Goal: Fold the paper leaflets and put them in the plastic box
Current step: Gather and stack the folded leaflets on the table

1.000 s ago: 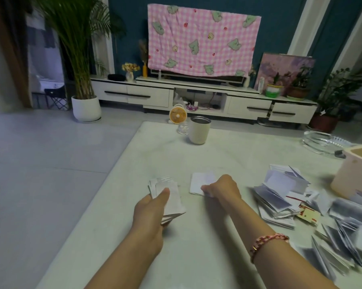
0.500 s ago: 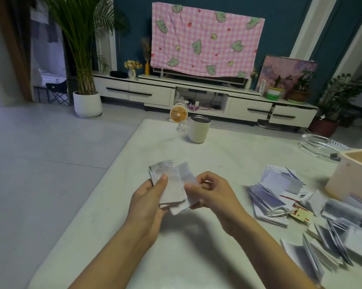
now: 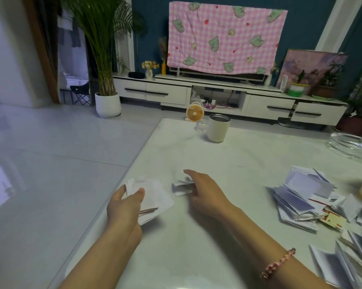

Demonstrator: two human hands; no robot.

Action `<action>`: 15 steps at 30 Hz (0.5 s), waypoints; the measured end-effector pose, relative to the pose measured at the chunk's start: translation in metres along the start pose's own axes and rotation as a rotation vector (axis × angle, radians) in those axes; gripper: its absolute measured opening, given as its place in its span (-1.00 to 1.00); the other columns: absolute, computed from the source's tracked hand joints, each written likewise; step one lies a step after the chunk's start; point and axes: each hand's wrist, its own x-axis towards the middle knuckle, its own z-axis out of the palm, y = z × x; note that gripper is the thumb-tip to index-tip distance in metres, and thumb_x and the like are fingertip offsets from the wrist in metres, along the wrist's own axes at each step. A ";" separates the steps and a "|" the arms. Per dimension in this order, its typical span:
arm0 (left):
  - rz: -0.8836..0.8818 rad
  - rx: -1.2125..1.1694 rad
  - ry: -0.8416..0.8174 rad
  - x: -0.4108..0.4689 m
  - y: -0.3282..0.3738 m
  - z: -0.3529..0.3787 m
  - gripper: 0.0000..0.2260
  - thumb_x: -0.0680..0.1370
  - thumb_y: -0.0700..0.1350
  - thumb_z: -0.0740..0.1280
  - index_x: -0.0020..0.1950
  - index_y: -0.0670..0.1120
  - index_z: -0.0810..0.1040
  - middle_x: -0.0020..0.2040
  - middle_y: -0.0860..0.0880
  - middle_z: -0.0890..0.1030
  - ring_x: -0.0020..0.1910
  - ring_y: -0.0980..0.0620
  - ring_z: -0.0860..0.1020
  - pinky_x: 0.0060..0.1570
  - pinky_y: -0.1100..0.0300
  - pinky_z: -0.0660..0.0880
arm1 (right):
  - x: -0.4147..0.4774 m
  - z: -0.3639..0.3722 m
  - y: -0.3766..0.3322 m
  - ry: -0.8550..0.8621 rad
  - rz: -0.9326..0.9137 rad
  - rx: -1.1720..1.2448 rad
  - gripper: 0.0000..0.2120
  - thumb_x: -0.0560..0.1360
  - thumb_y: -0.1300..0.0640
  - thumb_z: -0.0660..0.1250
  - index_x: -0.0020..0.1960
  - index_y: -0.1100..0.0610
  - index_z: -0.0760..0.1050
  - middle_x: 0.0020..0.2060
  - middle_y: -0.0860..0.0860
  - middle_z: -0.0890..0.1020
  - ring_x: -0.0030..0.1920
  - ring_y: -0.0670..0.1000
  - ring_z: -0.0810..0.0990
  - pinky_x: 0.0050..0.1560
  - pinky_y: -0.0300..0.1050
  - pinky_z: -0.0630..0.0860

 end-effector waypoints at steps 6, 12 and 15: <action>-0.140 -0.045 -0.062 -0.001 0.007 -0.001 -0.86 0.54 -0.29 0.29 0.09 -0.19 0.50 -0.10 -0.16 0.59 -0.16 -0.15 0.56 -0.03 -0.07 0.51 | 0.016 0.018 -0.006 0.183 0.012 -0.052 -0.78 0.56 0.21 0.13 0.00 0.16 0.56 -0.08 0.06 0.64 -0.06 0.09 0.53 -0.11 -0.08 0.37; -0.144 -0.070 -0.079 -0.005 0.009 0.011 -0.93 0.57 -0.26 0.26 0.02 -0.16 0.49 -0.16 -0.13 0.57 -0.22 -0.10 0.54 0.03 -0.11 0.51 | 0.000 -0.008 -0.021 0.410 0.322 0.742 -0.82 0.53 0.23 0.19 -0.21 0.22 0.50 -0.39 0.02 0.54 -0.36 0.05 0.50 -0.37 -0.13 0.45; -0.081 -0.046 -0.092 -0.005 0.003 0.021 -0.91 0.59 -0.24 0.23 0.06 -0.16 0.48 -0.17 -0.09 0.57 -0.21 -0.08 0.54 0.02 -0.05 0.51 | -0.019 -0.032 -0.029 0.393 0.433 1.050 -0.79 0.49 0.37 0.10 -0.14 0.21 0.50 -0.38 0.06 0.55 -0.50 -0.03 0.44 -0.46 -0.25 0.37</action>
